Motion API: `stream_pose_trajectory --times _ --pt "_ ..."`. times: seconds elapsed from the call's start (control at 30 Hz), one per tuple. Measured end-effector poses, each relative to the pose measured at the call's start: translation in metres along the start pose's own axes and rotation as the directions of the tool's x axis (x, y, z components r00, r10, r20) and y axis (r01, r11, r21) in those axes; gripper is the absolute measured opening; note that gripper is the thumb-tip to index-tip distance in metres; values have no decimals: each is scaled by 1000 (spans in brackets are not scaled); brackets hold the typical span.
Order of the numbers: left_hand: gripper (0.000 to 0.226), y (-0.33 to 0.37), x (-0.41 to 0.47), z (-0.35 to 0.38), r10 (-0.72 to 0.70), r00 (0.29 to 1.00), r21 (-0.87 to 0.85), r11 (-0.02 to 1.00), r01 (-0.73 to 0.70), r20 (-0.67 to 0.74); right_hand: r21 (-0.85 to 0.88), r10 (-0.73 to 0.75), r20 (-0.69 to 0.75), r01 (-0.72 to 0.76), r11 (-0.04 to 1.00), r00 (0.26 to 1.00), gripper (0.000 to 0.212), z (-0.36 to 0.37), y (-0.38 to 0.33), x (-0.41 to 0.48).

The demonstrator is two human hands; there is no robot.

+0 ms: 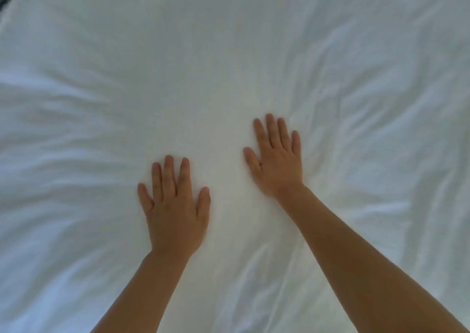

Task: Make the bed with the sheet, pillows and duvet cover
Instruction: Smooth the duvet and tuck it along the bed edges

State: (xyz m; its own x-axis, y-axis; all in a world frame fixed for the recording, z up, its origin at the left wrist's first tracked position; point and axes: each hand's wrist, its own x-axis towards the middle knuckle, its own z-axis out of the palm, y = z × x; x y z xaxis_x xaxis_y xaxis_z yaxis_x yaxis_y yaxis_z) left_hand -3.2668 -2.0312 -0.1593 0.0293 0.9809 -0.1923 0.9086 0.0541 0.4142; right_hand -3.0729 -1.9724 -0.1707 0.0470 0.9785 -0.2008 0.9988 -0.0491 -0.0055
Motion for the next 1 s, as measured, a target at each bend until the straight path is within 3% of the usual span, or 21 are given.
stream_pose_trajectory --times 0.13,0.27,0.37,0.47,0.5,0.53,0.6,0.63,0.7,0.77,0.87,0.93,1.0 --pt "64 92 -36 62 171 984 34 984 -173 49 0 280 50 -280 960 959 71 19 173 -88" --pt "65 193 -128 138 247 954 13 968 -252 171 43 522 119 -530 847 845 70 44 323 -225" --pt "66 271 -207 191 341 897 10 934 -358 281 52 603 172 -619 784 779 69 53 399 -306" --pt "66 340 -263 222 424 827 -27 895 -446 371 158 715 165 -733 661 680 72 56 430 -331" --pt "65 355 -272 226 481 796 -58 866 -497 368 217 715 155 -729 649 682 72 55 429 -329" --pt "63 365 -276 228 530 772 -74 838 -541 351 285 665 136 -672 683 734 72 51 424 -322" --pt "62 375 -271 229 514 817 -49 853 -520 261 394 405 39 -386 834 914 70 41 409 -303" --pt "64 379 -264 228 418 884 -24 906 -423 211 386 230 -15 -207 899 973 67 37 404 -296" --pt "73 396 -256 226 158 971 19 986 -164 178 288 -27 -36 36 957 999 62 35 417 -288" --pt "84 421 -266 239 60 972 70 995 -78 227 181 -64 21 60 982 998 63 47 469 -294" --pt "88 472 -310 274 125 907 107 977 -182 403 105 292 27 -293 950 956 66 74 585 -344" --pt "87 508 -340 299 193 839 96 956 -278 509 108 535 54 -538 836 843 70 83 661 -397" --pt "92 534 -360 319 183 827 153 940 -306 532 101 651 133 -663 741 747 74 90 710 -446"
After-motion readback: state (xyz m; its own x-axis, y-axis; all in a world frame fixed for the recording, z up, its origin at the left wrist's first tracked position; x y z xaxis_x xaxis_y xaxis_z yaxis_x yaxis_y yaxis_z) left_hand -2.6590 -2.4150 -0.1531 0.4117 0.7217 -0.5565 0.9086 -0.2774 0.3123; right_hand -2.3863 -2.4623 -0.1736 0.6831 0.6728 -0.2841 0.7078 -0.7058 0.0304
